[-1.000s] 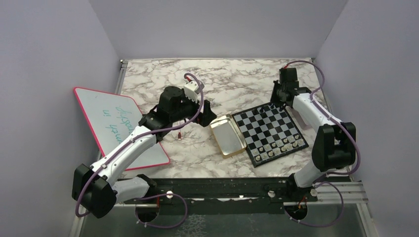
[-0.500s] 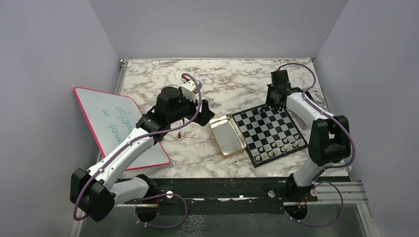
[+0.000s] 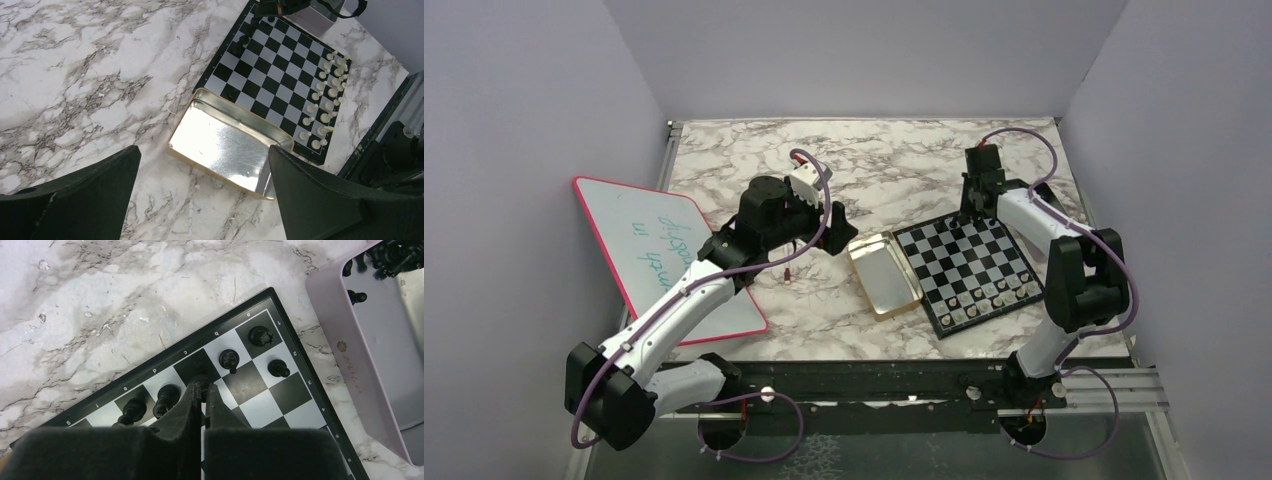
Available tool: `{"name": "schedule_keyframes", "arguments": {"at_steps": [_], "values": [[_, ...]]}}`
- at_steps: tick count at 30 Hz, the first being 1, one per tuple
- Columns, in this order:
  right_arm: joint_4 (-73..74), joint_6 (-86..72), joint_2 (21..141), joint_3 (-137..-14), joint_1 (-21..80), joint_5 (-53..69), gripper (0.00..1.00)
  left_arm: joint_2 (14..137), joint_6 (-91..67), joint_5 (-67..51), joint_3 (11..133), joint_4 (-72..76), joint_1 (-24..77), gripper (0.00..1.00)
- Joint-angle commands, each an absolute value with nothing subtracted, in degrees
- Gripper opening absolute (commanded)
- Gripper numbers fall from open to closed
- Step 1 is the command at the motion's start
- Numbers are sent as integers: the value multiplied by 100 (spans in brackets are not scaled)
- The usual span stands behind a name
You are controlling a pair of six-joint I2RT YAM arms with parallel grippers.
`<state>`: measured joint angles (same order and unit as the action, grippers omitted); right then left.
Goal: Set up the chess pieces on the board
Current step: Place the chess piece on the chessboard.
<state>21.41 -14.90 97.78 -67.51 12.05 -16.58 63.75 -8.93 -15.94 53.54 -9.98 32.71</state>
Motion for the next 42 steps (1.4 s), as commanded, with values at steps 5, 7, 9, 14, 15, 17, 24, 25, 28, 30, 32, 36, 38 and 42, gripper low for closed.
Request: {"name": "schedule_keyframes", "arguments": {"at_steps": [5, 7, 9, 14, 15, 17, 24, 25, 28, 30, 32, 36, 38, 42], "values": [[1755, -1467, 9952, -6655, 1283, -1962, 1, 6319, -879, -1545, 5289, -931, 3295, 99], [1709, -1451, 9973, -6633, 1285, -1977, 1, 6316, -872, -1540, 5285, -930, 3287, 99], [1725, -1450, 10011, -6657, 1291, -1969, 1, 6307, -862, -1521, 5282, -940, 3288, 99], [1765, -1485, 10110, -6691, 1309, -1968, 1, 6319, -854, -1520, 5291, -940, 3287, 99], [1754, -1471, 10126, -6689, 1310, -1954, 1, 6315, -853, -1516, 5291, -947, 3293, 99], [1797, -1435, 10161, -6716, 1321, -1908, 1, 6316, -846, -1508, 5291, -949, 3288, 99], [1863, -1398, 10251, -6722, 1354, -1904, 4, 6282, -818, -1409, 5300, -979, 3283, 99], [1884, -1382, 10268, -6736, 1354, -1884, 5, 6280, -818, -1407, 5300, -984, 3287, 99], [1940, -1430, 10284, -6761, 1361, -1883, 8, 6270, -817, -1415, 5300, -984, 3287, 99], [1914, -1449, 10268, -6736, 1363, -1881, 9, 6269, -822, -1409, 5302, -984, 3283, 99], [1907, -1466, 10274, -6724, 1363, -1890, 9, 6268, -817, -1406, 5300, -985, 3288, 99], [1928, -1501, 10300, -6732, 1372, -1828, 9, 6264, -809, -1406, 5300, -984, 3286, 99], [1945, -1544, 10296, -6741, 1371, -1820, 10, 6250, -809, -1402, 5300, -984, 3282, 99], [1999, -1576, 10266, -6801, 1379, -1800, 14, 6261, -809, -1403, 5300, -984, 3285, 99]]}}
